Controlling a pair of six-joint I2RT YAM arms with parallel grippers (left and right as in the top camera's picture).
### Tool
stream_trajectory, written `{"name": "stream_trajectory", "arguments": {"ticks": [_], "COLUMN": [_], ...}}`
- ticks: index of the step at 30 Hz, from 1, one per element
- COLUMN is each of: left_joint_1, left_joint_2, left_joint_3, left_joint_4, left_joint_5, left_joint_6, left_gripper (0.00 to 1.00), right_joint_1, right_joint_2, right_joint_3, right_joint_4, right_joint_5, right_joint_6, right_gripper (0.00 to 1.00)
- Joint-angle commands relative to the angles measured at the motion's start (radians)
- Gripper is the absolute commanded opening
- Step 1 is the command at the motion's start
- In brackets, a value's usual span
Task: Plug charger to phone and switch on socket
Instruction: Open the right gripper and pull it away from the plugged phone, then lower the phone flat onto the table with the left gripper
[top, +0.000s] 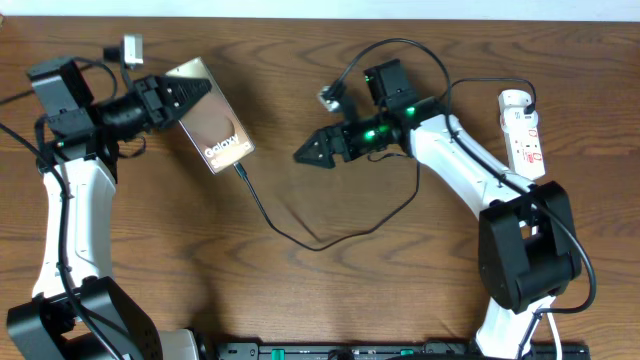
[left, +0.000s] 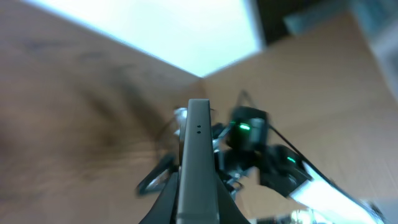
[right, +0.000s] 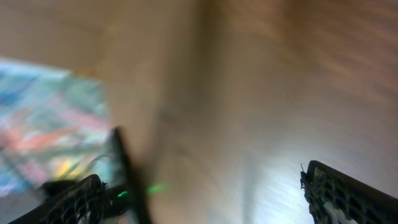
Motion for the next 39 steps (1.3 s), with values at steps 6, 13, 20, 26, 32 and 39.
{"name": "stream_trajectory", "arguments": {"ticks": [6, 13, 20, 26, 32, 39], "left_joint_1": [-0.079, -0.127, -0.129, -0.129, -0.129, -0.135], "left_joint_2": [0.011, 0.123, 0.301, 0.400, 0.455, 0.478], "left_joint_3": [0.003, -0.027, -0.027, -0.027, -0.027, -0.042], "left_joint_4": [-0.302, -0.291, -0.267, -0.250, -0.246, -0.243], "left_joint_5": [-0.390, -0.402, -0.366, -0.345, -0.345, -0.346], "left_joint_6": [0.233, 0.255, 0.254, 0.255, 0.268, 0.278], "left_gripper": [0.08, 0.07, 0.07, 0.07, 0.07, 0.07], "right_joint_1": [-0.061, -0.072, -0.072, -0.072, -0.072, -0.072], "right_joint_2": [-0.019, -0.019, -0.019, -0.019, -0.019, -0.019], "right_joint_3": [0.014, 0.014, 0.014, 0.014, 0.014, 0.014], "right_joint_4": [-0.099, -0.126, -0.129, -0.129, -0.129, -0.129], "right_joint_5": [0.323, 0.327, 0.327, 0.331, 0.330, 0.331], "right_joint_6": [0.041, 0.040, 0.037, 0.036, 0.032, 0.029], "right_gripper": [0.99, 0.99, 0.99, 0.99, 0.99, 0.99]}}
